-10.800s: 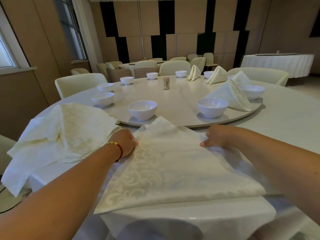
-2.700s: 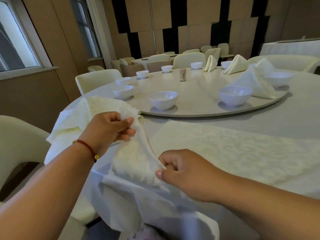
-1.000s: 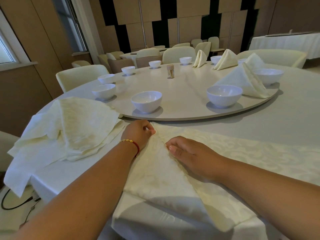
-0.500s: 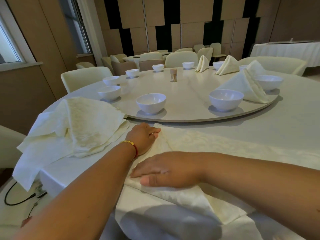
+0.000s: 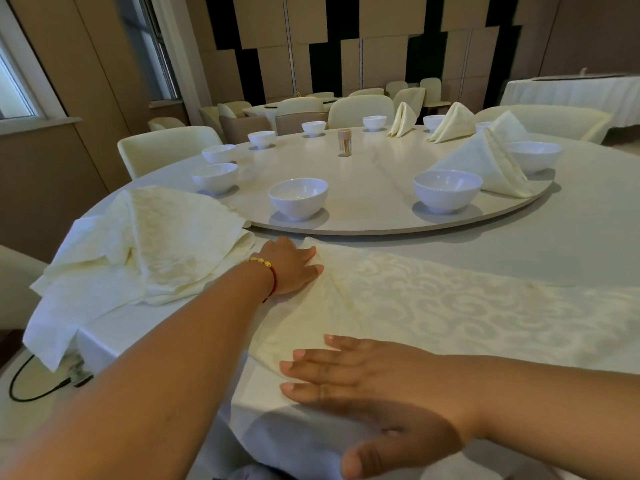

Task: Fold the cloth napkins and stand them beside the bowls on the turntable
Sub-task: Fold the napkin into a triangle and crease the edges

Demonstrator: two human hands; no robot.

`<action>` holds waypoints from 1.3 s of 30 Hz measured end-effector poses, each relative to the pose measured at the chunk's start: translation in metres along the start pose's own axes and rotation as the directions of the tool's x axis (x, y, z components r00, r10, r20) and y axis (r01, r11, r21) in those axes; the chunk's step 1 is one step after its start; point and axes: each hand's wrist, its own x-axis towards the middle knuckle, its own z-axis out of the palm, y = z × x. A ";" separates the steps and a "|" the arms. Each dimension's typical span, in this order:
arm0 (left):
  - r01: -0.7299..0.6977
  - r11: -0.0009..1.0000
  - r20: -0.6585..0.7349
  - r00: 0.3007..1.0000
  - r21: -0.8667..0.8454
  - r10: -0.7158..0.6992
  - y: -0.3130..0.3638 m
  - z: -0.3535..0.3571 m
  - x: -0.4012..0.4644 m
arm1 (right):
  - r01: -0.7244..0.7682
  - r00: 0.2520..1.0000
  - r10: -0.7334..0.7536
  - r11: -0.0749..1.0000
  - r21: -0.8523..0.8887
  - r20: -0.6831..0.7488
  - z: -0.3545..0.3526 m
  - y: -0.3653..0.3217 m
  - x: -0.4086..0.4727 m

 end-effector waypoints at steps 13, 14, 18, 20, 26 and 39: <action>0.053 0.998 -0.185 0.982 0.028 -0.047 0.008 0.019 -0.015 | -0.339 0.807 0.425 0.902 0.267 -0.411 -0.028 0.053 -0.015; 0.055 0.998 -0.185 0.982 0.030 -0.048 0.008 0.019 -0.014 | -0.446 0.736 0.494 0.868 0.217 -0.463 -0.035 0.070 -0.017; 0.058 0.998 -0.185 0.981 0.023 -0.052 0.009 0.019 -0.015 | -0.694 0.525 0.729 0.665 0.274 -0.439 -0.051 0.128 -0.027; 0.058 0.998 -0.188 0.981 0.018 -0.054 0.008 0.019 -0.015 | -0.768 0.476 0.817 0.566 0.300 -0.324 -0.051 0.141 -0.028; 0.068 0.998 -0.185 0.980 0.004 -0.066 0.008 0.019 -0.014 | -0.849 0.435 0.895 0.445 0.283 -0.102 -0.056 0.151 -0.030; 0.087 0.996 -0.184 0.979 -0.005 -0.086 0.007 0.019 -0.010 | -0.889 0.357 0.927 0.299 0.346 0.115 -0.057 0.142 -0.173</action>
